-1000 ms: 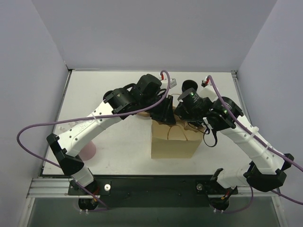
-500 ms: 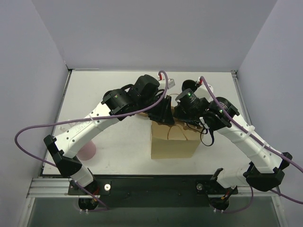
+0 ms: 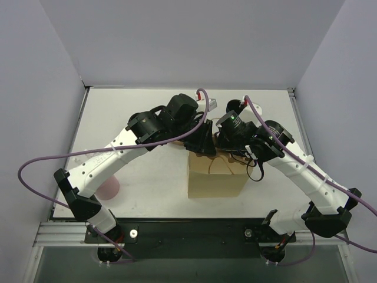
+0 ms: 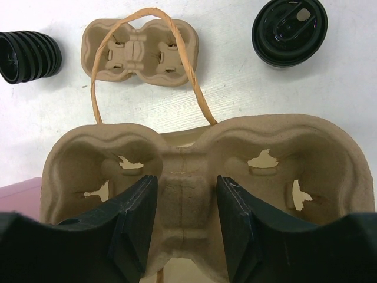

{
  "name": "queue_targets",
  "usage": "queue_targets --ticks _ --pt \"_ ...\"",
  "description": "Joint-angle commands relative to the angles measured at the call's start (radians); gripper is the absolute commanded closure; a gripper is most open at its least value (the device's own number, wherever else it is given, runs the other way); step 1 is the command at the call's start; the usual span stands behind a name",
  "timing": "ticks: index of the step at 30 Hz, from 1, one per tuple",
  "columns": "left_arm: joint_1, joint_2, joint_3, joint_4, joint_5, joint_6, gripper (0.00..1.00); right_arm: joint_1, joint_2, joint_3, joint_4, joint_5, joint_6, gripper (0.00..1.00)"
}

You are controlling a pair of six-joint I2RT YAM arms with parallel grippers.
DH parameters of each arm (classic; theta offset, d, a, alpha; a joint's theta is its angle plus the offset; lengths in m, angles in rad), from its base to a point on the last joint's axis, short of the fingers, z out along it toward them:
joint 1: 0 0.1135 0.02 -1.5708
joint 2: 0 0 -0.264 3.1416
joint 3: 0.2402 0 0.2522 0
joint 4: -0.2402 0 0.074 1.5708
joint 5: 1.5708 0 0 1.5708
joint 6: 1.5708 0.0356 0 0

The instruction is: Pack the takeout coffee

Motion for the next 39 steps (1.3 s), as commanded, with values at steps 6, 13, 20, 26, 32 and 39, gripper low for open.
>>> queue_targets --ticks 6,13,20,26,32,39 --pt "0.002 -0.048 0.062 0.004 -0.034 0.017 0.69 -0.003 -0.008 -0.008 0.0 0.021 -0.044 0.55" --pt "0.013 -0.059 0.122 -0.053 -0.078 0.012 0.68 -0.002 -0.02 -0.022 0.006 0.027 -0.061 0.56" --pt "0.024 -0.065 0.175 -0.149 -0.193 0.032 0.66 0.003 -0.023 -0.025 0.015 0.024 -0.07 0.56" --pt "0.027 -0.086 0.107 -0.18 -0.264 0.058 0.66 0.014 -0.025 -0.014 0.034 0.028 -0.104 0.52" --pt "0.029 -0.099 0.029 -0.146 -0.264 0.066 0.66 0.018 -0.017 -0.005 0.034 0.028 -0.135 0.45" --pt "0.03 -0.1 -0.005 -0.135 -0.264 0.077 0.67 0.023 -0.014 -0.02 0.021 0.042 -0.129 0.47"
